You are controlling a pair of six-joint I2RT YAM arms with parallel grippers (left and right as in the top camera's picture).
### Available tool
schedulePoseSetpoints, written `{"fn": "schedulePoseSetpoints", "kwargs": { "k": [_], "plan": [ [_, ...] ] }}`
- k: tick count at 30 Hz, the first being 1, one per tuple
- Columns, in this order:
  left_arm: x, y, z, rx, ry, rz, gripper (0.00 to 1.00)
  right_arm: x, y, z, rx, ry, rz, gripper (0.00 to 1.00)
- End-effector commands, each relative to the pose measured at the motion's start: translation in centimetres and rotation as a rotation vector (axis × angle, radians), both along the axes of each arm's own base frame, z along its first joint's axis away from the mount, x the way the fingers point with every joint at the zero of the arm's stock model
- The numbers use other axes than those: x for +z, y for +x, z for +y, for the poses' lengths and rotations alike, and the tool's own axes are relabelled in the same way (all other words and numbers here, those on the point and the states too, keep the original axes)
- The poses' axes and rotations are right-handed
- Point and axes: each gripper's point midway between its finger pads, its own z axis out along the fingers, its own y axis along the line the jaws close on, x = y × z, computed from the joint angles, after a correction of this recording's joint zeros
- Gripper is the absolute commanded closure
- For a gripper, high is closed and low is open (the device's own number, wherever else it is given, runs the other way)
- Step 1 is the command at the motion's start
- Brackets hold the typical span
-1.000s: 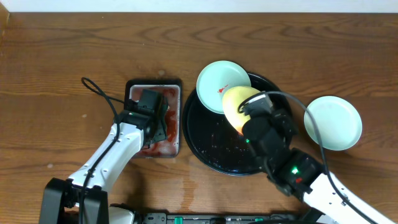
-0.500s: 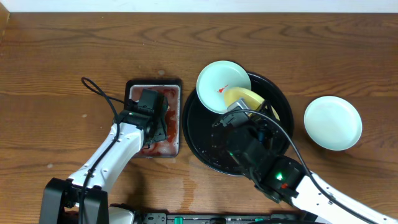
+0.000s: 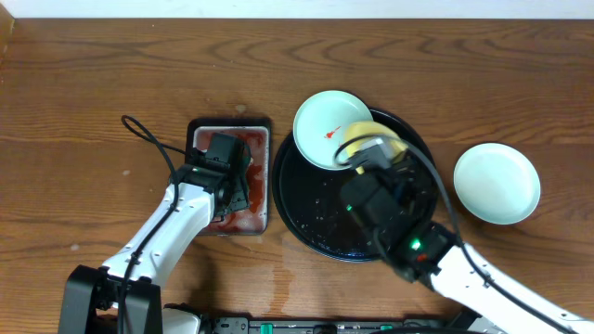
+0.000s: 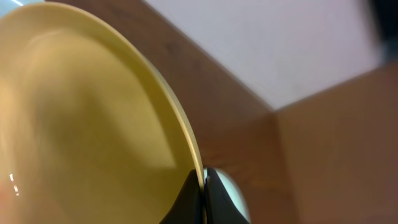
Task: Clean dirty plates on tray and stack at the side
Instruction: 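Carry the yellow plate right and set it on the white plate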
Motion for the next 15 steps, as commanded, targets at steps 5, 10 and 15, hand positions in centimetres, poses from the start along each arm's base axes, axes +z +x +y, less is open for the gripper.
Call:
{"fn": "schedulePoseSetpoints", "kwargs": {
  "k": [5,10,15],
  "plan": [
    [-0.2,-0.2,0.0,0.016,-0.003,0.006,0.3,-5.1,1.8,-5.9,-0.304,0.631,0.126,0.99],
    [-0.2,-0.2,0.0,0.016,-0.003,0.007,0.3,-7.3,1.5,-10.8,-0.51,0.902,0.178,0.99],
    [-0.2,-0.2,0.0,0.016,-0.003,0.006,0.3,-8.6,0.1,-16.2,-0.738,1.09,0.149,0.99]
  ]
}}
